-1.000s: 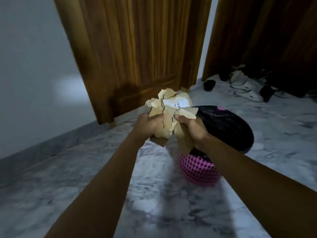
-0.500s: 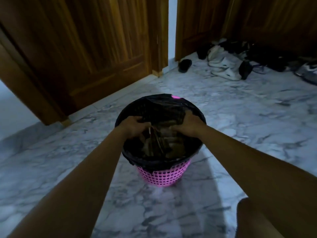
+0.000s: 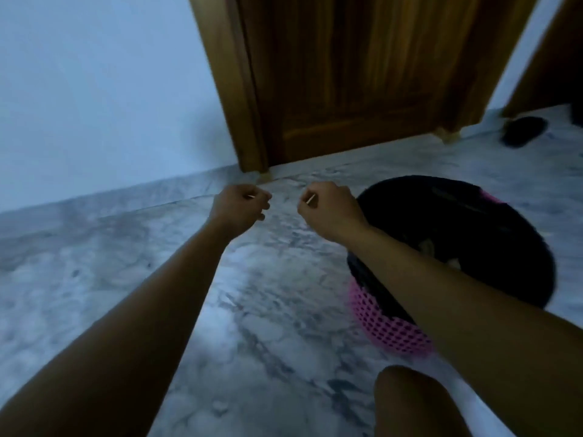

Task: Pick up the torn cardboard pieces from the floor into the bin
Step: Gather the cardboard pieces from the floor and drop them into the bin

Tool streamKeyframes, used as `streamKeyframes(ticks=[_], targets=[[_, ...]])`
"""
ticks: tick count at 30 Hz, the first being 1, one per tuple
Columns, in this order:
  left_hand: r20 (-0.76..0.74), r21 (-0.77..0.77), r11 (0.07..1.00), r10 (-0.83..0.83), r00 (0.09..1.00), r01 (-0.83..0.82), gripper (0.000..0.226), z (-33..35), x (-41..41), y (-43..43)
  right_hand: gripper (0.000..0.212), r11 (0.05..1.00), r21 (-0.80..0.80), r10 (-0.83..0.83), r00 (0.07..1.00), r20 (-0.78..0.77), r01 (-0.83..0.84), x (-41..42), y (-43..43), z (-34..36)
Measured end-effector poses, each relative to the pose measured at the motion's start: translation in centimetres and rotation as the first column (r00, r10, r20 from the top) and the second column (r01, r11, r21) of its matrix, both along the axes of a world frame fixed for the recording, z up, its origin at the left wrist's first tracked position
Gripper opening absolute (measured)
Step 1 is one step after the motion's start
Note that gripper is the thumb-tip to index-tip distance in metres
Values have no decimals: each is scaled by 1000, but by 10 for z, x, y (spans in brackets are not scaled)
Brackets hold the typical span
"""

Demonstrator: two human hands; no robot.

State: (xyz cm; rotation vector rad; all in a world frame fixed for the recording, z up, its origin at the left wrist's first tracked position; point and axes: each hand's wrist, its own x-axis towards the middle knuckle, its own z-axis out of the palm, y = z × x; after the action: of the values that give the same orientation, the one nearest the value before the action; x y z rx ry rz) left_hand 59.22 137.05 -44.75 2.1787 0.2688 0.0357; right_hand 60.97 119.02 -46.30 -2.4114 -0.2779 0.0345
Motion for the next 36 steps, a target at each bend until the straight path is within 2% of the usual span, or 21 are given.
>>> streamKeyframes(ticks=[3, 5, 9, 13, 17, 21, 25, 30, 36], targets=[[-17, 13, 976, 217, 976, -217, 24, 3, -60, 83, 13, 977, -23, 212, 977, -12, -212, -20, 82, 0], [-58, 26, 930, 367, 929, -366, 25, 5, -116, 131, 13, 922, -37, 384, 922, -50, -385, -46, 136, -2], [-86, 77, 733, 680, 728, -676, 26, 17, -273, 199, 12, 649, -88, 752, 654, -82, -756, -138, 241, 0], [-104, 107, 537, 843, 528, -837, 25, 28, -420, 207, 12, 348, -143, 925, 364, -106, -927, -246, 302, 15], [-112, 118, 389, 920, 377, -914, 25, 38, -534, 196, 15, 143, -154, 979, 162, -124, -978, -340, 327, 23], [-142, 109, 303, 947, 287, -947, 24, 29, -615, 169, 17, 16, -151, 984, 42, -173, -988, -412, 326, 11], [-166, 89, 242, 960, 226, -966, 24, 9, -693, 139, 16, -48, -135, 977, -19, -212, -990, -487, 317, -11], [-239, 73, 152, 962, 130, -986, 24, -19, -799, 90, 11, -184, -122, 947, -143, -288, -975, -590, 294, -33], [-227, 76, 95, 971, 75, -993, 25, -47, -908, 39, 12, -306, -149, 913, -245, -326, -940, -712, 265, -58]])
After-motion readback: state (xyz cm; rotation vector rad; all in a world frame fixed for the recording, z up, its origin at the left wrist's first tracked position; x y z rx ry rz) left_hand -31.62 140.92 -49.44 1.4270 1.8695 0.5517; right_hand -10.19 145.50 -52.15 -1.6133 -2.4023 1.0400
